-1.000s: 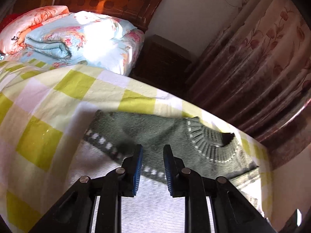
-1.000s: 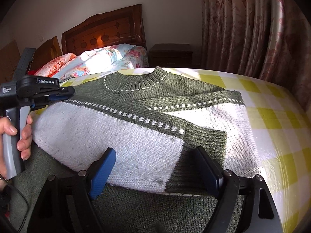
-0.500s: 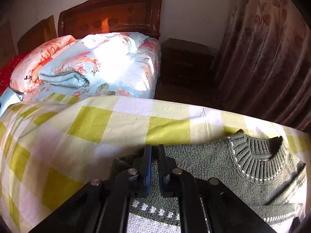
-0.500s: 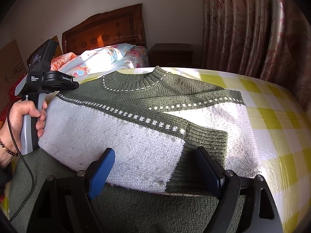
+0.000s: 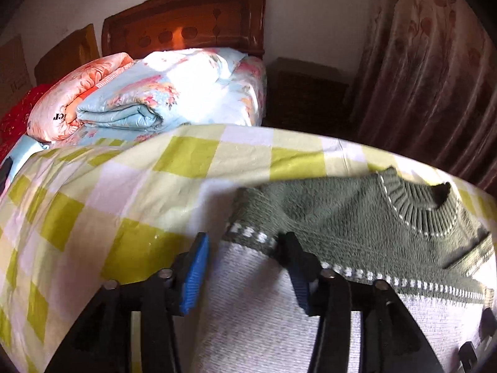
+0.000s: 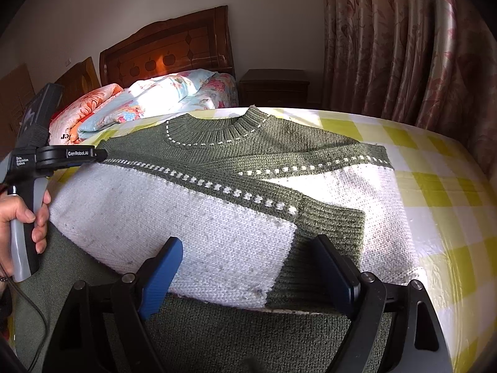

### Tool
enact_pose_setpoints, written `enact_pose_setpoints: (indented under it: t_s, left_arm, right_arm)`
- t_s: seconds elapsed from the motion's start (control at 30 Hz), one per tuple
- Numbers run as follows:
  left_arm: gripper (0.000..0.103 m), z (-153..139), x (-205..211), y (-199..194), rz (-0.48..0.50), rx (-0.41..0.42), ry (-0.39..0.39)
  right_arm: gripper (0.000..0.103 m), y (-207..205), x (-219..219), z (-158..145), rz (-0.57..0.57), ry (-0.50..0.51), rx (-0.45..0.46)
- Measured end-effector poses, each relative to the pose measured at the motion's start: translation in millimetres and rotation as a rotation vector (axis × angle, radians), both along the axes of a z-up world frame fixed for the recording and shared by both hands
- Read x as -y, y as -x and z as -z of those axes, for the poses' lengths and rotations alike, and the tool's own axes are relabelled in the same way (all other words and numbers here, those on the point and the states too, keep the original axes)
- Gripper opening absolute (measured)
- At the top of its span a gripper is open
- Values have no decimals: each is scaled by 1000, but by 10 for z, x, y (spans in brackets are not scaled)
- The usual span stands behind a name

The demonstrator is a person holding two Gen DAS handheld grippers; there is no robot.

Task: Fold small clothes

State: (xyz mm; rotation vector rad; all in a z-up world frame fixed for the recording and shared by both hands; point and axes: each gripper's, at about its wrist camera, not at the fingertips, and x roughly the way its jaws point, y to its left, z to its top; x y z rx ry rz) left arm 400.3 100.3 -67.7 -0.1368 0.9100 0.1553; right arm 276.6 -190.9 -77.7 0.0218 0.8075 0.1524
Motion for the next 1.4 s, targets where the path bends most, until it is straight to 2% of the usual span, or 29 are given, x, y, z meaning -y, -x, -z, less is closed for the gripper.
enact_pose_setpoints:
  t_s: [0.03, 0.1, 0.17, 0.23, 0.3, 0.37, 0.43, 0.47, 0.6, 0.67, 0.8, 1.13, 1.23, 1.3, 1.37, 1.4]
  left_arm:
    - [68, 10, -79, 16, -16, -18, 37]
    - [58, -73, -179, 180, -39, 1, 120]
    - [54, -249, -139, 495, -62, 78, 128]
    - [54, -413, 47, 810, 15, 149, 128]
    - [57, -455, 320, 1054, 138, 182, 76]
    - [57, -324, 572, 1171, 233, 146, -14]
    - [57, -116, 685, 1159, 276, 92, -66]
    - [58, -60, 669, 1177, 276, 104, -53]
    - [57, -18, 442, 1138, 262, 102, 105]
    - [57, -14, 405, 1144, 261, 108, 137]
    - [59, -22, 543, 1157, 262, 99, 50]
    - [59, -24, 500, 1161, 261, 98, 64]
    - [59, -24, 504, 1161, 260, 99, 64]
    - [59, -22, 498, 1161, 259, 99, 70]
    - [59, -20, 496, 1158, 259, 99, 73]
    - [59, -20, 497, 1159, 259, 100, 74]
  right_arm:
    - [103, 0, 0, 1, -1, 1, 0]
    - [103, 0, 1, 1, 0, -1, 1]
    - [103, -4, -3, 4, -1, 2, 0]
    - [103, -9, -6, 10, -2, 3, -1]
    - [103, -9, -8, 10, -2, 3, -1]
    - [103, -7, -8, 8, -1, 1, 0]
    - [103, -9, -13, 9, -1, 1, 0]
    - [103, -10, -10, 10, -2, 1, 0]
    - [103, -10, -6, 11, -2, -1, 1]
    - [103, -16, -10, 14, -2, 4, 0]
    - [103, -26, -15, 18, -2, 16, -1]
    - [103, -20, -25, 24, 20, 60, -5]
    - [103, 3, 67, 6, 102, 76, 4]
    - [103, -4, 248, 25, 206, 49, -18]
    - [103, 25, 421, 22, 222, -54, -12]
    - [103, 48, 442, 8, 230, -62, -2]
